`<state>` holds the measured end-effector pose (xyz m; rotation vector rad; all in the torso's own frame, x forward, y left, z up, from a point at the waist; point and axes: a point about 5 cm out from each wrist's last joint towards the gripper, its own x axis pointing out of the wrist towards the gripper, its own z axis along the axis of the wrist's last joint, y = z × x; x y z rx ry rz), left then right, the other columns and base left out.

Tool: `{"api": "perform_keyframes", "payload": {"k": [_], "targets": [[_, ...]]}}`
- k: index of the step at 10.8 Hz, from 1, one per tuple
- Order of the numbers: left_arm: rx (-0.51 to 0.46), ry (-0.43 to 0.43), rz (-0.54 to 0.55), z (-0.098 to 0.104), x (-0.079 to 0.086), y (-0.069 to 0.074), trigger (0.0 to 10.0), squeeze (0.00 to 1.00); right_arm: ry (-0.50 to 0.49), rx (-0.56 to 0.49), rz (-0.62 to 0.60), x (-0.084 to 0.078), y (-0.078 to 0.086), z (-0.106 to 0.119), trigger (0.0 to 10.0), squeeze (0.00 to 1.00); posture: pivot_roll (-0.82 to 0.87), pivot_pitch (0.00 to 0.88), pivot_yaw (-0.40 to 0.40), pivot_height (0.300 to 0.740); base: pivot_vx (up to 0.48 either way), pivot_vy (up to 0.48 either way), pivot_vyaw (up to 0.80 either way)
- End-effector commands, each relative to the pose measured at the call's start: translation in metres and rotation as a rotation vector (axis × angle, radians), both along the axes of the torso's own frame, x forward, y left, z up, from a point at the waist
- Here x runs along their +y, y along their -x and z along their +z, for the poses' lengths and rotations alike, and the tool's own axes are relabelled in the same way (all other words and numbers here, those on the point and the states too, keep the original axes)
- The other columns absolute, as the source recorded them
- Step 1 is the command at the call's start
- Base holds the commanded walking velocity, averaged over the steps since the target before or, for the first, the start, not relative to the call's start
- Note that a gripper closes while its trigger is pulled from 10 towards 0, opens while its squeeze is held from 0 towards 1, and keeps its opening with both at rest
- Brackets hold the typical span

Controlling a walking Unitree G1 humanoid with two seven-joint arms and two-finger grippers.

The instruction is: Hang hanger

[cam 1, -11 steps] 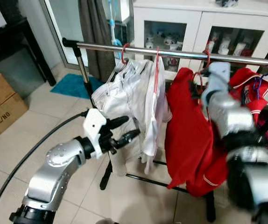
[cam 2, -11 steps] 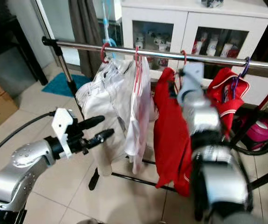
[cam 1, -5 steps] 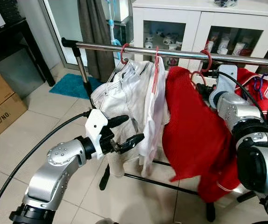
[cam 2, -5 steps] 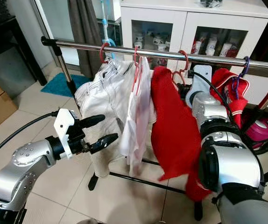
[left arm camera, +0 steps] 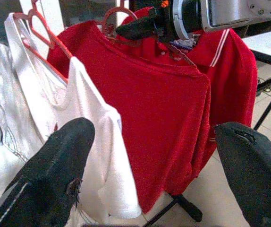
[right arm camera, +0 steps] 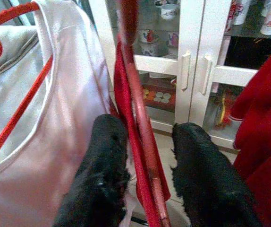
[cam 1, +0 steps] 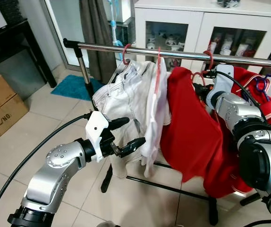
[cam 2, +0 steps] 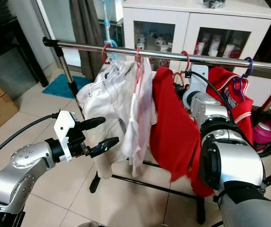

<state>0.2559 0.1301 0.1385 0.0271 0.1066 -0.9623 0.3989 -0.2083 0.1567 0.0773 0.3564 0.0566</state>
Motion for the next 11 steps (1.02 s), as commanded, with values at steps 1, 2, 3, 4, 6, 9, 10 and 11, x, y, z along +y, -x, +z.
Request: {"api": "perform_keyframes", "payload": {"k": [1, 2, 3, 4, 6, 9, 10, 11], "targets": [[-0.025, -0.005, -0.008, 0.0064, -0.0006, -0.0018, 10.0, 1.00, -0.004, -0.010, 0.019, 0.0056, -0.0029, 0.0054, 0.0, 0.00, 0.05, 0.000, 0.080, 0.740, 0.000, 0.000, 0.00], [-0.026, -0.006, -0.007, 0.0064, -0.0011, -0.0032, 10.0, 1.00, -0.005, -0.003, 0.016, 0.0049, -0.0024, 0.0041, 0.0, 0.00, 0.04, 0.000, 0.083, 0.740, 0.000, 0.000, 0.00], [-0.026, -0.009, -0.008, 0.0059, -0.0018, -0.0042, 10.0, 1.00, -0.001, 0.009, 0.016, 0.0040, -0.0016, 0.0023, 0.0, 0.00, 0.04, 0.000, 0.086, 0.740, 0.000, 0.000, 0.00], [-0.026, -0.012, -0.012, 0.0053, -0.0026, -0.0051, 10.0, 1.00, 0.001, 0.015, 0.011, 0.0025, -0.0011, 0.0014, 0.0, 0.00, 0.03, 0.000, 0.090, 0.740, 0.000, 0.000, 0.00], [-0.025, -0.020, -0.016, 0.0045, -0.0038, -0.0069, 10.0, 1.00, -0.002, 0.015, -0.006, -0.0010, -0.0007, 0.0019, 0.0, 0.00, 0.03, 0.000, 0.092, 0.740, 0.000, 0.000, 0.00], [-0.025, -0.027, -0.007, 0.0032, -0.0045, -0.0089, 10.0, 1.00, -0.010, 0.007, -0.013, -0.0003, -0.0015, 0.0035, 0.0, 0.00, 0.02, 0.000, 0.093, 0.740, 0.000, 0.000, 0.00], [-0.031, -0.035, 0.007, 0.0018, -0.0050, -0.0100, 10.0, 1.00, -0.008, -0.013, -0.009, 0.0021, -0.0033, 0.0073, 0.0, 0.00, 0.02, 0.000, 0.088, 0.740, 0.000, 0.000, 0.00], [-0.039, -0.044, 0.020, 0.0005, -0.0052, -0.0108, 10.0, 1.00, -0.005, -0.032, -0.010, 0.0033, -0.0047, 0.0108, 0.0, 0.00, 0.01, 0.000, 0.087, 0.740, 0.000, 0.000, 0.00]]}}
